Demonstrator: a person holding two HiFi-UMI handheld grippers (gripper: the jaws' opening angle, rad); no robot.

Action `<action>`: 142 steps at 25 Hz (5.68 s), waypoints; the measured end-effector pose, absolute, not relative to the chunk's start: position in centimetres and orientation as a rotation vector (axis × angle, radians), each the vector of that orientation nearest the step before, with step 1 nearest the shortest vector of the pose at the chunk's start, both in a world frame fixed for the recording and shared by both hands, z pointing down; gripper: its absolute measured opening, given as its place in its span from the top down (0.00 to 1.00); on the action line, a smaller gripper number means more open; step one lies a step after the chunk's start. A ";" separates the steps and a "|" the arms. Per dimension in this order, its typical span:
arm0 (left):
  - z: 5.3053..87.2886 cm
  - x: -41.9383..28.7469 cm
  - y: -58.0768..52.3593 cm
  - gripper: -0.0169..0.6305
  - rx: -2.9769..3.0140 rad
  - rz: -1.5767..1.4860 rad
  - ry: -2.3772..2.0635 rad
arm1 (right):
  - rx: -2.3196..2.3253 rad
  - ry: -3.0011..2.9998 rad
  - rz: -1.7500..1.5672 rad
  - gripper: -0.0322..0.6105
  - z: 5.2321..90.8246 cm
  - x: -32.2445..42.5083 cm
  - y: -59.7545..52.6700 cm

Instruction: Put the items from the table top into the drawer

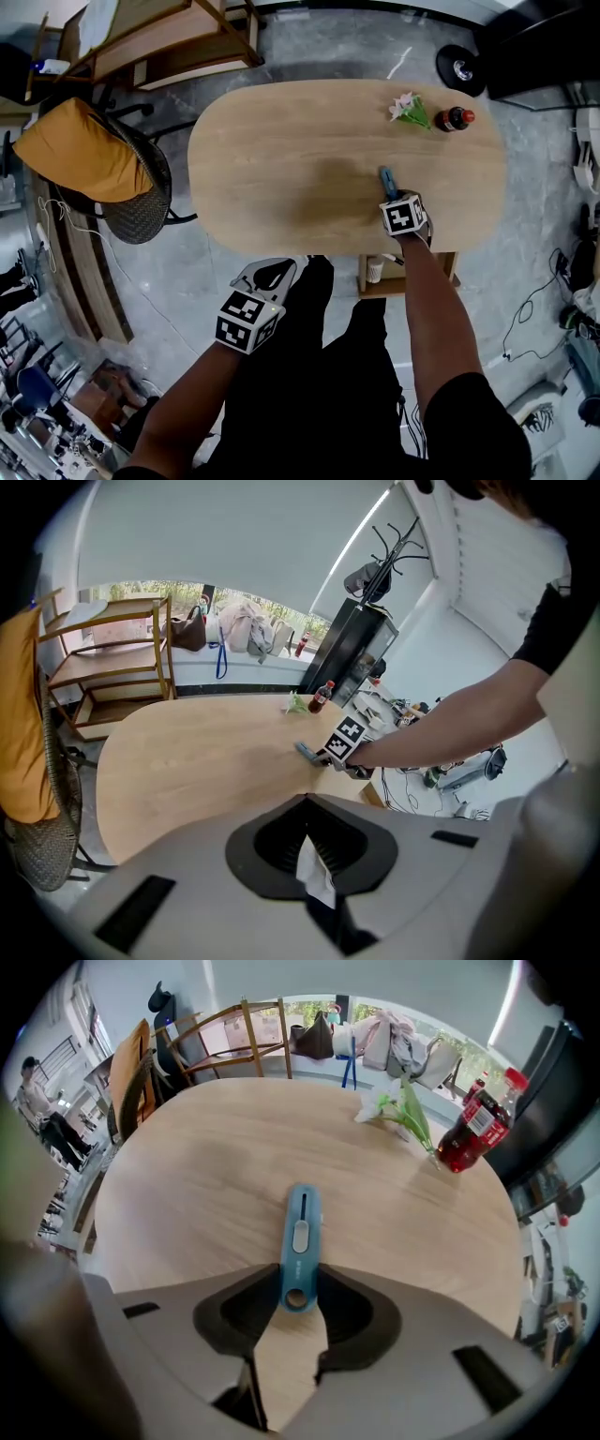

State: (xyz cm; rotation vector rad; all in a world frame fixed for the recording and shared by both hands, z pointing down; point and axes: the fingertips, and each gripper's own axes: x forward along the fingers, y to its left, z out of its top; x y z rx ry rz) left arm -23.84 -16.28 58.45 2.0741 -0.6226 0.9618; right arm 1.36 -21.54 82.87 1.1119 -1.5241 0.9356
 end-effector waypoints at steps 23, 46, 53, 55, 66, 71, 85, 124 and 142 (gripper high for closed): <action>56.9 -13.1 -9.1 0.97 2.099 0.863 -0.707 | 0.752 -1.679 0.746 0.76 78.6 5.6 -1.4; 59.5 -11.5 -0.8 0.97 2.019 0.813 -0.918 | 0.080 -1.639 0.308 0.76 93.1 2.7 8.5; 59.7 -12.7 0.2 0.97 2.008 0.805 -0.946 | 0.067 -1.623 0.304 0.76 94.4 1.9 8.6; 59.9 -12.9 0.6 0.97 2.006 0.808 -0.949 | 0.082 -1.624 0.325 0.76 94.4 1.9 8.4; 57.8 -11.8 0.6 0.97 2.050 0.774 -0.965 | 0.179 -1.634 0.390 0.72 91.6 3.4 8.3; 55.5 -10.3 0.4 0.97 2.086 0.753 -0.968 | 0.262 -1.652 0.434 0.72 88.3 4.7 7.9; 44.4 -8.6 0.0 0.97 2.195 0.700 -0.981 | 0.552 -1.875 0.546 0.72 66.9 5.5 5.5; 26.2 -17.4 16.6 0.97 2.639 0.403 -0.741 | 1.420 -2.567 0.613 0.95 24.4 -7.8 20.0; 26.4 -7.5 22.0 0.97 2.605 0.415 -0.834 | 1.390 -2.585 0.619 0.95 26.3 2.4 25.0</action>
